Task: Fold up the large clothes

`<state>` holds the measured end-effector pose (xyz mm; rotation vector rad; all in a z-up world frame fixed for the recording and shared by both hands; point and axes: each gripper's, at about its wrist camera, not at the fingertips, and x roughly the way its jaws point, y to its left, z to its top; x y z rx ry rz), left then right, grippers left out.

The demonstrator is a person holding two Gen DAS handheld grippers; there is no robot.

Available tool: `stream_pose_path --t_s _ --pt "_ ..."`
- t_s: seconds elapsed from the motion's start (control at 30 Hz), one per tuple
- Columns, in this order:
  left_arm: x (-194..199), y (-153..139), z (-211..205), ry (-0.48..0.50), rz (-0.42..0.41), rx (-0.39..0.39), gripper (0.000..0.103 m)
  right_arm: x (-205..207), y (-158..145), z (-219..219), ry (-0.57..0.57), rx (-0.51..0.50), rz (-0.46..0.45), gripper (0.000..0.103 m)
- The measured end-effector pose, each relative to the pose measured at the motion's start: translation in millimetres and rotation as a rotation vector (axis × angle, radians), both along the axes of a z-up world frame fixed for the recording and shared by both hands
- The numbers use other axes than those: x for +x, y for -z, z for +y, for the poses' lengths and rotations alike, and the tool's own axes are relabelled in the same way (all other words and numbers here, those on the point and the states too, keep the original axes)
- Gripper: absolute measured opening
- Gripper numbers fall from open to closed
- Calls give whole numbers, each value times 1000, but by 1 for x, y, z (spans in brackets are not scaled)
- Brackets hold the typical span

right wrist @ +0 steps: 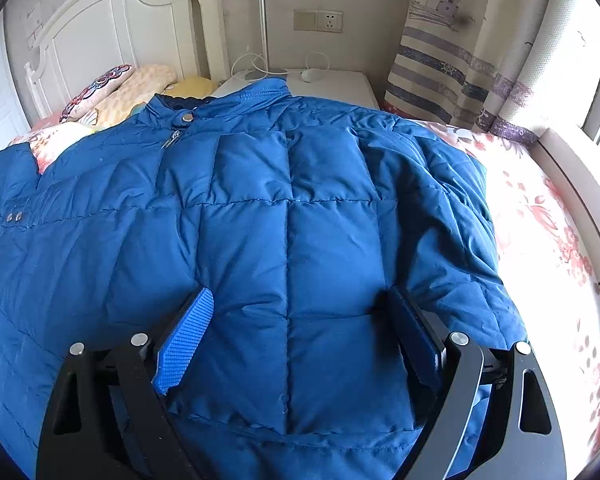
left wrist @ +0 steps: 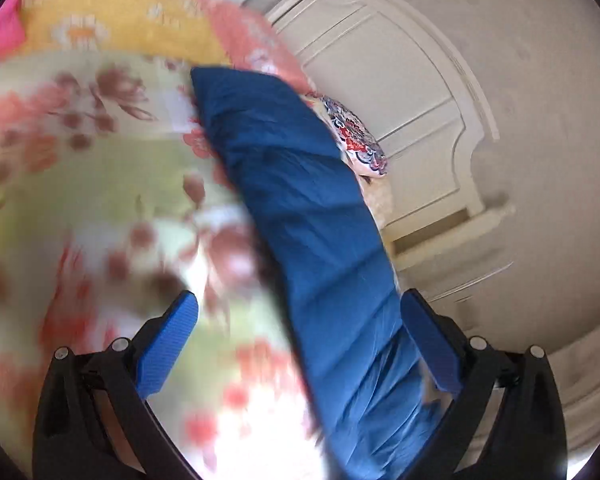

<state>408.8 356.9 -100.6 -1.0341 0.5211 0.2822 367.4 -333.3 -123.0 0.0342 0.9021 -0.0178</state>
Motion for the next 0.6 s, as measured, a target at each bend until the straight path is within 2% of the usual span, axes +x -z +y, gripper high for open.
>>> stream_pose_path --t_s 0.07,0.1,0.13,0.17,0.2,0.23,0.33,0.37,0.4,0.47,0.53,0.6 --pt "12 0 15 -1 0 -1 95 0 0 1 1 1 0 84" --pt "16 1 17 10 -16 0 68 0 -1 2 1 2 0 84" --pt "23 6 19 62 -64 -40 42 -1 -1 1 1 4 0 84" --pt "29 15 18 95 -70 -104 1 -1 -1 2 1 4 -1 84" --pt "30 18 15 84 -71 -117 2 -1 -1 2 0 6 -2 84" --pt "24 11 5 66 -106 -77 2 -1 -1 1 0 9 -3 84" --pt "11 -31 -52 147 -195 144 2 -1 -1 1 -1 15 -3 84" --pt "6 -52 -89 218 -234 248 2 0 -1 1 -1 15 -3 84" --pt "3 -65 -115 272 -263 309 2 0 -1 1 -1 14 -3 84" --pt "-5 -91 -198 474 -330 480 2 0 -1 1 -1 16 -4 84" --pt "-13 -98 -267 666 -359 571 2 0 -1 1 0 17 -5 84" --pt "-18 -86 -338 860 -324 632 3 0 -1 1 1 17 -7 84"
